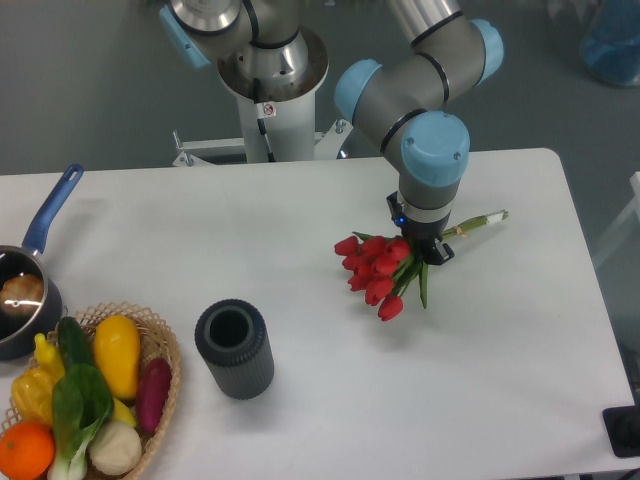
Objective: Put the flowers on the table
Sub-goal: 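Lay the tulip bouquet flat on the table beside the black vase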
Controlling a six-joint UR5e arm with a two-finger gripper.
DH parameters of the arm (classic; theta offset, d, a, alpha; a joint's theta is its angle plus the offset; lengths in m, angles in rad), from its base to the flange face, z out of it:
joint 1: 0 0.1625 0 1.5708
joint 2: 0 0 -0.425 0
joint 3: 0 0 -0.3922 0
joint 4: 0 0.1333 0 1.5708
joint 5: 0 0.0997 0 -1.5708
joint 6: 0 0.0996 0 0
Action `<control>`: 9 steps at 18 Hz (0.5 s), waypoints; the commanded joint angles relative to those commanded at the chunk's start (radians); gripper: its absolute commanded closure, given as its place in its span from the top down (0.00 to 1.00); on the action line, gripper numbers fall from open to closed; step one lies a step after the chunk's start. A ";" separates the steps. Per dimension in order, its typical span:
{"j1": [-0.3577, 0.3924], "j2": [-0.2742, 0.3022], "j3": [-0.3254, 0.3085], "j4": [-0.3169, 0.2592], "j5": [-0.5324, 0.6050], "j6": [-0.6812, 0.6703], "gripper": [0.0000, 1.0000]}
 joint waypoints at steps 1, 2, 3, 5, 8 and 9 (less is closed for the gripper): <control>-0.005 -0.011 0.011 0.000 0.000 0.000 0.34; -0.008 -0.017 0.021 0.000 0.000 0.000 0.34; -0.011 -0.020 0.026 0.000 0.000 0.000 0.34; -0.018 -0.026 0.026 0.009 0.002 0.000 0.34; -0.023 -0.035 0.026 0.009 0.005 -0.002 0.34; -0.023 -0.040 0.028 0.009 0.011 0.000 0.35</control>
